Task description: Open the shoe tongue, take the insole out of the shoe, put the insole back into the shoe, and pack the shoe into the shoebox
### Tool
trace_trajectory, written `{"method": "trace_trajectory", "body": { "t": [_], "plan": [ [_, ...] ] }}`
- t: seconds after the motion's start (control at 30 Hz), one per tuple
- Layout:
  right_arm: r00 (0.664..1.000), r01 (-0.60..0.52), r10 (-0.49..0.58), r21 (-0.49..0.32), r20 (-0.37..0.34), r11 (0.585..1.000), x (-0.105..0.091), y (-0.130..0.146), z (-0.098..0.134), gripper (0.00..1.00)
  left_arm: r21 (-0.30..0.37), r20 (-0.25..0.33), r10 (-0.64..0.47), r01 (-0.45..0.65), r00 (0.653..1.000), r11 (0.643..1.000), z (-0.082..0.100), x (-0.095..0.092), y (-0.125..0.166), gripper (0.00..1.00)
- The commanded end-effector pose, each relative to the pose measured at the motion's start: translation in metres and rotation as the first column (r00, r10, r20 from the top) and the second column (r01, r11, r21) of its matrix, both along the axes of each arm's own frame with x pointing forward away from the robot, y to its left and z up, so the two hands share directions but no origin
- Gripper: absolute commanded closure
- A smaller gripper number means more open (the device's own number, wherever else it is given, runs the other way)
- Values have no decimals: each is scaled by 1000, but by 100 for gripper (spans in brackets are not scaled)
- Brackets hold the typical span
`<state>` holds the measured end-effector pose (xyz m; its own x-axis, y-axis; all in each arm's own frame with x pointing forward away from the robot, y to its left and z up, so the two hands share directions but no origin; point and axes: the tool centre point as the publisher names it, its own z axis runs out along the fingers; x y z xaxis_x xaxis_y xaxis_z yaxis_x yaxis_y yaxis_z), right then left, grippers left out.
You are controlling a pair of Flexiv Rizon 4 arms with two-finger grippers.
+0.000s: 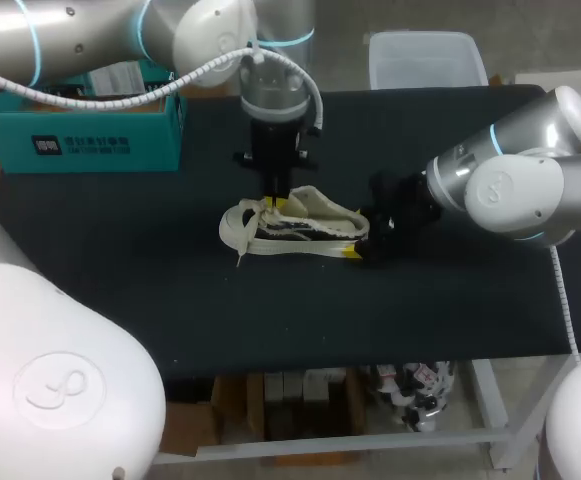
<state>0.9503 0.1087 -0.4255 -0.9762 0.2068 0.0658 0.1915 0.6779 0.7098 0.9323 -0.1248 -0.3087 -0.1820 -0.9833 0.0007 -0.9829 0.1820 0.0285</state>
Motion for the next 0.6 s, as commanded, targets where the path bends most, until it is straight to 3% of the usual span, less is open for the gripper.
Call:
{"method": "trace_trajectory", "body": {
  "t": [0.03, 0.23, 0.37, 0.5, 0.6],
  "plan": [
    [1000, 0, 0, 4, 1, 1000, 3, 0, -4, 100, -214, 65, 23, -9, 998, 977, 8, -6, 19, 100],
    [1000, 0, 0, 4, 1, 1000, 3, 0, -4, 100, -331, 79, 77, -47, 994, 942, 13, 3, 38, 100],
    [1000, 0, 0, 4, 1, 1000, 3, 0, -4, 100, -423, 33, 115, -90, 993, 902, 12, 14, 50, 100],
    [1000, 0, 0, 4, 1, 1000, 3, 0, -4, 100, -456, 10, 102, -86, 995, 886, 15, 18, 48, 100],
    [1000, 0, 0, 4, 1, 1000, 3, 0, -4, 100, -455, 35, 72, -48, 997, 889, 22, 16, 40, 100]
  ]
}}
